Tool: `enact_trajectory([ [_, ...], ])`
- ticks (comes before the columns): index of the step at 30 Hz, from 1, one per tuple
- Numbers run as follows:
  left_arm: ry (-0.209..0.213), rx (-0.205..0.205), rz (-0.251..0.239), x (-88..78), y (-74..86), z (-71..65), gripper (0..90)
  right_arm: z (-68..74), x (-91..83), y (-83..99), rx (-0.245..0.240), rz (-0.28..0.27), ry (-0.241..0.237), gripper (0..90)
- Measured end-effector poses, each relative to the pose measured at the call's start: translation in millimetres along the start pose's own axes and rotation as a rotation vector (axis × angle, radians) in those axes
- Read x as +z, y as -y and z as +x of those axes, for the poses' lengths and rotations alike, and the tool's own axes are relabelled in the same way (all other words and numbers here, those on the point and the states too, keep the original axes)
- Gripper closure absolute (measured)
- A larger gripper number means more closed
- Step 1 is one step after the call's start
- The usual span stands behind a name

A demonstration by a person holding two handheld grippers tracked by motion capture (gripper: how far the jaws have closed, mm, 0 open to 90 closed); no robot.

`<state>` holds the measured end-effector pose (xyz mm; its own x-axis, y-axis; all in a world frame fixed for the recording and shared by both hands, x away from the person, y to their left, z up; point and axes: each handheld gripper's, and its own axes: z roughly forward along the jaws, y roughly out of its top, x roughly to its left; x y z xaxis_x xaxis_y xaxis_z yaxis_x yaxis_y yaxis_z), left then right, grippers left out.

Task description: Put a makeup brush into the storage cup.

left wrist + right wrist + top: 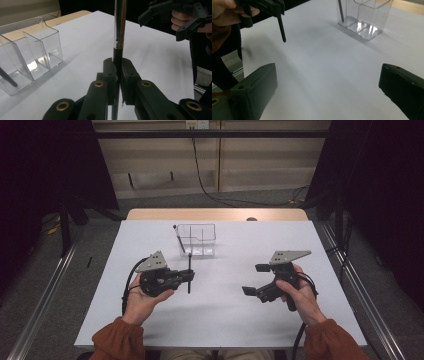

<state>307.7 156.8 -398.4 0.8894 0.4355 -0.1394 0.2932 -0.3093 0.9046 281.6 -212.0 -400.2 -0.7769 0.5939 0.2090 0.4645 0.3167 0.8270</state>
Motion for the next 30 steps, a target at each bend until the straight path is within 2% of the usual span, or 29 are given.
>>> enact_trajectory([
  [6, -0.017, -0.002, -0.006, -6.1, -1.0, 4.8, 84.0, -4.7, -11.3, 8.1, 0.031, -0.048, 0.059, 1.8],
  [9, -0.022, -0.008, -0.012, -8.2, -1.2, 6.9, 84.0, -4.0, -15.6, 13.1, 0.023, -0.069, 0.100, 1.7],
  [13, -0.033, -0.008, -0.009, -11.3, -1.3, 9.9, 84.0, -3.0, -20.1, 20.3, 0.040, -0.107, 0.119, 1.5],
  [19, -0.048, -0.012, -0.012, -14.9, -1.3, 14.0, 84.0, -5.2, -29.5, 31.6, 0.074, -0.115, 0.156, 1.3],
  [27, -0.069, -0.007, -0.020, -20.7, -6.1, 18.0, 84.0, -9.5, -42.3, 49.6, 0.081, -0.146, 0.212, 0.9],
  [30, -0.076, -0.015, -0.026, -22.5, -6.3, 20.2, 84.0, -11.9, -47.6, 55.5, 0.079, -0.178, 0.232, 0.9],
])
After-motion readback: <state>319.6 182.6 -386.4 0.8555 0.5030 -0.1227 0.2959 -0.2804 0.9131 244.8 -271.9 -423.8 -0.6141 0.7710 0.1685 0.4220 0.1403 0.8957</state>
